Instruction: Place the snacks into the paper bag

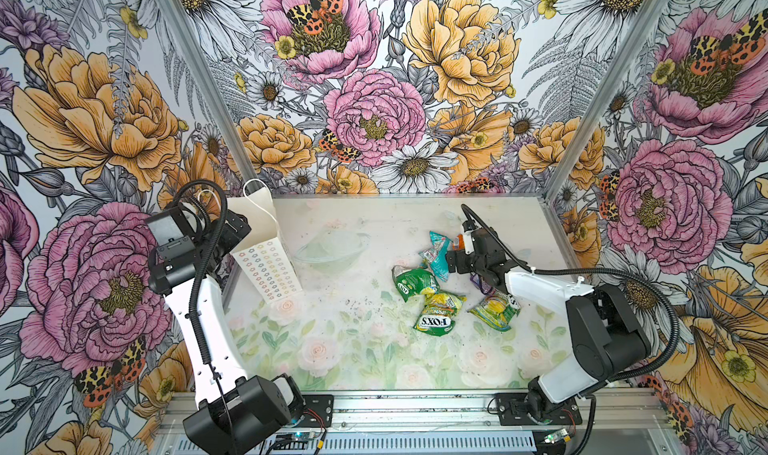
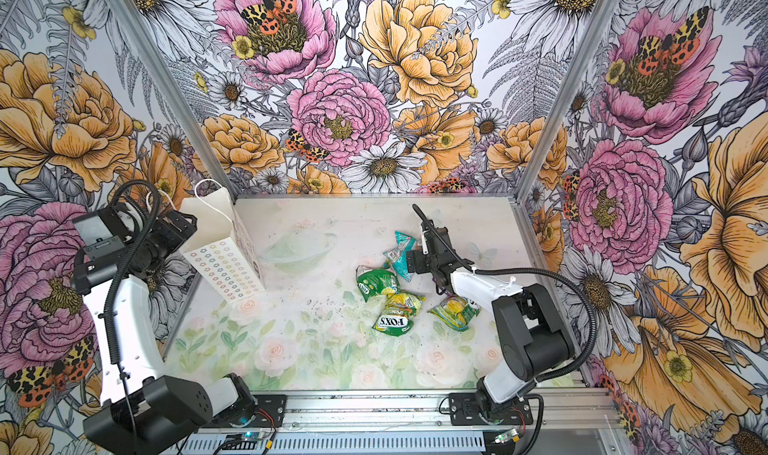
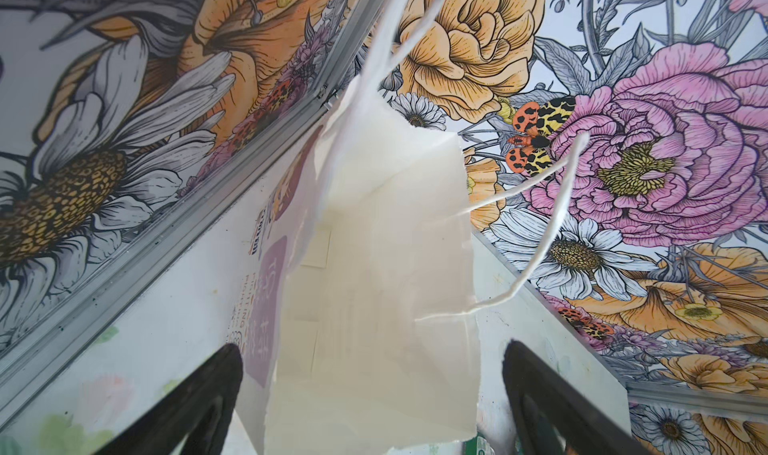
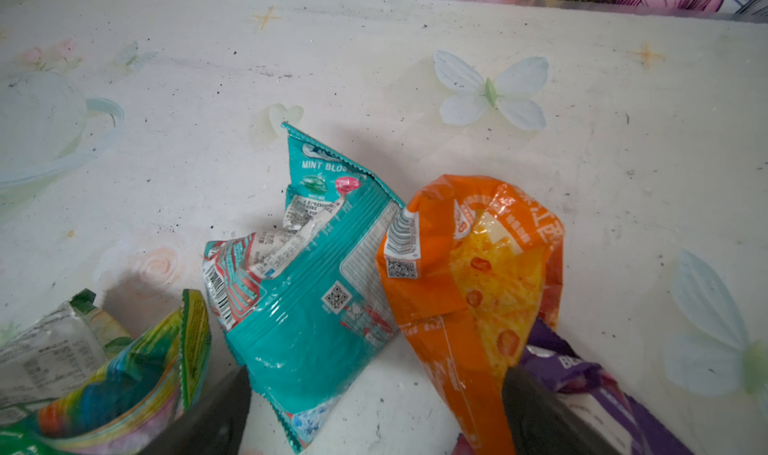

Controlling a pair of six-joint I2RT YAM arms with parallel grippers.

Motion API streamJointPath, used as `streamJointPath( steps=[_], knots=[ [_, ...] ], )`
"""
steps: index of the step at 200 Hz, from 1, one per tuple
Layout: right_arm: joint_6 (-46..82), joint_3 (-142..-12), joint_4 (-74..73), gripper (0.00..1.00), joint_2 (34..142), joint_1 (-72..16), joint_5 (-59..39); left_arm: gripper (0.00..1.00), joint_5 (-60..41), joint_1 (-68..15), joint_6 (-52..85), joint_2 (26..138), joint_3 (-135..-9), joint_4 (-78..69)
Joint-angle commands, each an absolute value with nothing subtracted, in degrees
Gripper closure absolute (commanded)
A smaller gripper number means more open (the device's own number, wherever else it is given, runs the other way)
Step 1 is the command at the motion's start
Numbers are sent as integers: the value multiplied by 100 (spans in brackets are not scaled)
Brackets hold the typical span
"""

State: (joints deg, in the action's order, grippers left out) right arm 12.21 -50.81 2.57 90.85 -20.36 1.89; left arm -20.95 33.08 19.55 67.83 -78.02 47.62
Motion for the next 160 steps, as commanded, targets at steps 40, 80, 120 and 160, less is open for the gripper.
streamJointPath(
  steps=[40, 80, 120, 160],
  knots=[
    [1305, -5410, 315, 4, 9212, -2142, 160, 1, -1283, 3206, 1758, 6978, -8120, 5126],
    [1355, -5507, 339, 4, 9242, -2265, 154, 1, -1119, 3142, 1695, 7083, -8112, 5133],
    [1380, -5663, 470, 5, 9356, -2428, 197, 1, -820, 3040, 1618, 7189, -8181, 5135],
    [1381, -5838, 526, 5, 9495, -2583, 236, 1, -659, 3020, 1569, 7181, -8227, 5135]
  ],
)
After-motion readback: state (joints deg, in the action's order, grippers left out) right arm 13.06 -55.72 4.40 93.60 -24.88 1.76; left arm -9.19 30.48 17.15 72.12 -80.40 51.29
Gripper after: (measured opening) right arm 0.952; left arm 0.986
